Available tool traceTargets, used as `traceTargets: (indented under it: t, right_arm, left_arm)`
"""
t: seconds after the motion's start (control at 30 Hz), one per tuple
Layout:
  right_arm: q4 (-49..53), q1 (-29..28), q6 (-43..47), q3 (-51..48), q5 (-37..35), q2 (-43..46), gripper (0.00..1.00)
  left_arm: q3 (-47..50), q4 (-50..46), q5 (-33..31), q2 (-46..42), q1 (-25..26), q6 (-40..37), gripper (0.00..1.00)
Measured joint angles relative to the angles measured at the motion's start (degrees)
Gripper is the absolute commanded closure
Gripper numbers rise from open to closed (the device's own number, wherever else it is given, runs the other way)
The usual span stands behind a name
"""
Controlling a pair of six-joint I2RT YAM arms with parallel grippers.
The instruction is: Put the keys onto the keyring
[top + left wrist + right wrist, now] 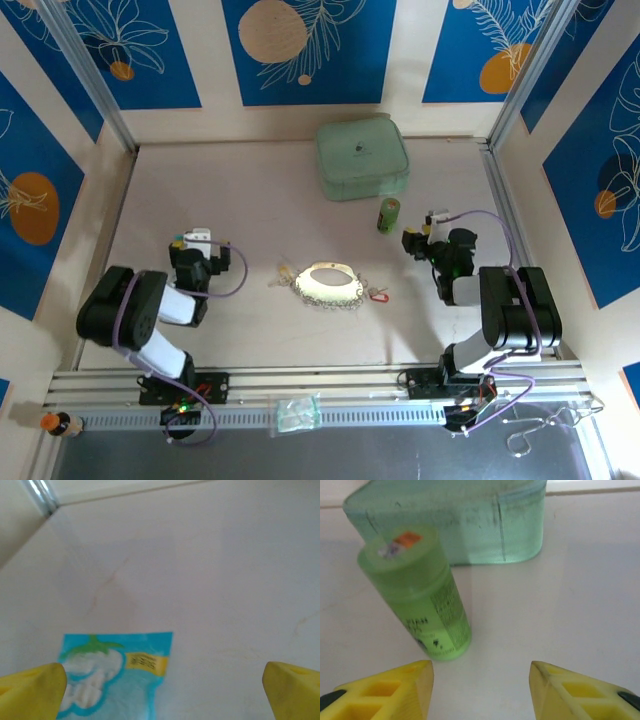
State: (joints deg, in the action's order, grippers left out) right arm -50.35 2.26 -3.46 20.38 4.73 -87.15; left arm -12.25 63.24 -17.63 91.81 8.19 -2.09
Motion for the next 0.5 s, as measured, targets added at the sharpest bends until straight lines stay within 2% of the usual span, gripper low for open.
traceTargets:
  t: [0.27, 0.5]
  right_arm:
    - [2.08, 0.09, -1.27, 2.6, -0.28, -0.07, 0.37]
    - [3.3, -0.22, -1.53, 2.6, -2.01, -0.07, 0.38]
  left_arm:
    - [-6.64, -2.95, 1.75, -1.03, -0.22, -0.04, 0.0]
    - [-7.52, -6.58, 5.95, -1.33, -0.74, -1.09, 0.0]
